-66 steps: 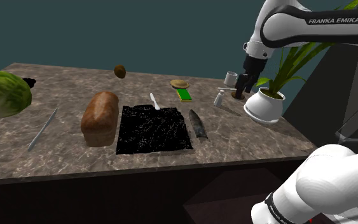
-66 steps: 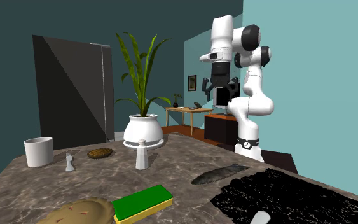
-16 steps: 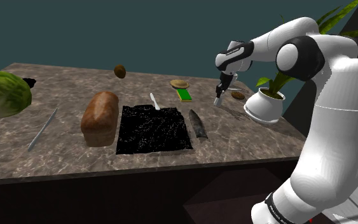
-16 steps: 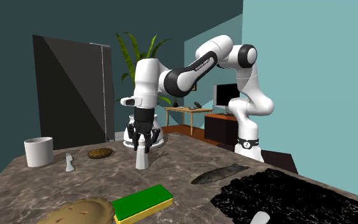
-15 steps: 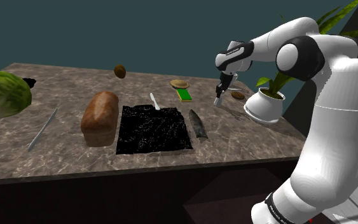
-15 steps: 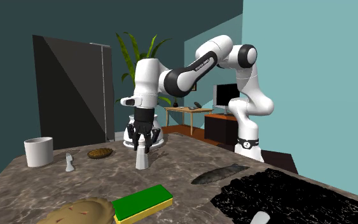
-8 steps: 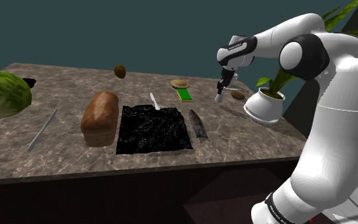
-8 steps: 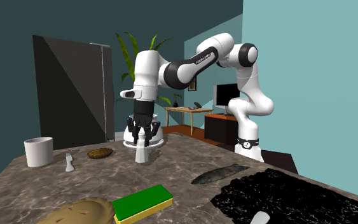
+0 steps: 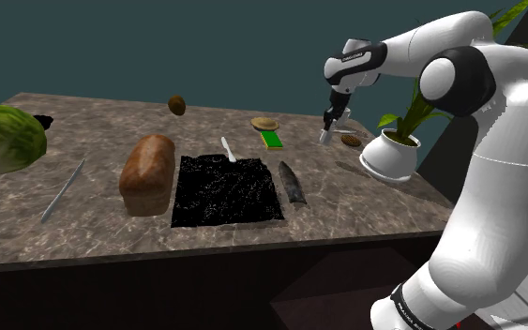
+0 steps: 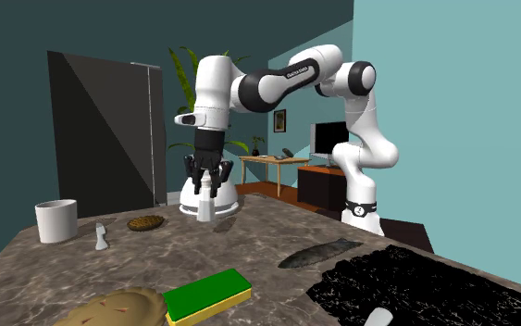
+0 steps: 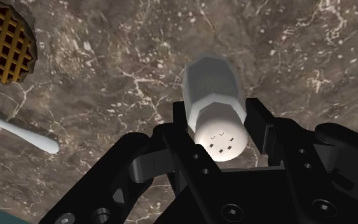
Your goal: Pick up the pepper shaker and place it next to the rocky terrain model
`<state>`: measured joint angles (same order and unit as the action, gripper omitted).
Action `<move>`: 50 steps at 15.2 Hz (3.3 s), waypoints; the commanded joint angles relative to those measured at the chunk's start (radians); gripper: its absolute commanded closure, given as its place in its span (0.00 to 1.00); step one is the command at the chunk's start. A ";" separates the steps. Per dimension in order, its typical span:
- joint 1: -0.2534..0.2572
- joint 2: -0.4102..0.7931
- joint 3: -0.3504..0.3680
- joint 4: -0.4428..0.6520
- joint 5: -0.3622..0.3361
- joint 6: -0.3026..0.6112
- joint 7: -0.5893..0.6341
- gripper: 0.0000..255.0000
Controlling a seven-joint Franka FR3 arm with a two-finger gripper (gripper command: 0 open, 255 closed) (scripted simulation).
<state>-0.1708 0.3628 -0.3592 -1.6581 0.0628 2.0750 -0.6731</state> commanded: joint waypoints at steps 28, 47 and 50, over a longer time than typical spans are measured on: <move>0.094 -0.019 0.034 0.224 -0.033 -0.248 0.145 1.00; 0.305 0.284 0.141 0.594 -0.028 -0.340 0.488 1.00; 0.326 0.396 0.155 0.767 -0.021 -0.404 0.537 1.00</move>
<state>0.1459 0.7186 -0.2093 -0.9519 0.0399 1.6929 -0.1562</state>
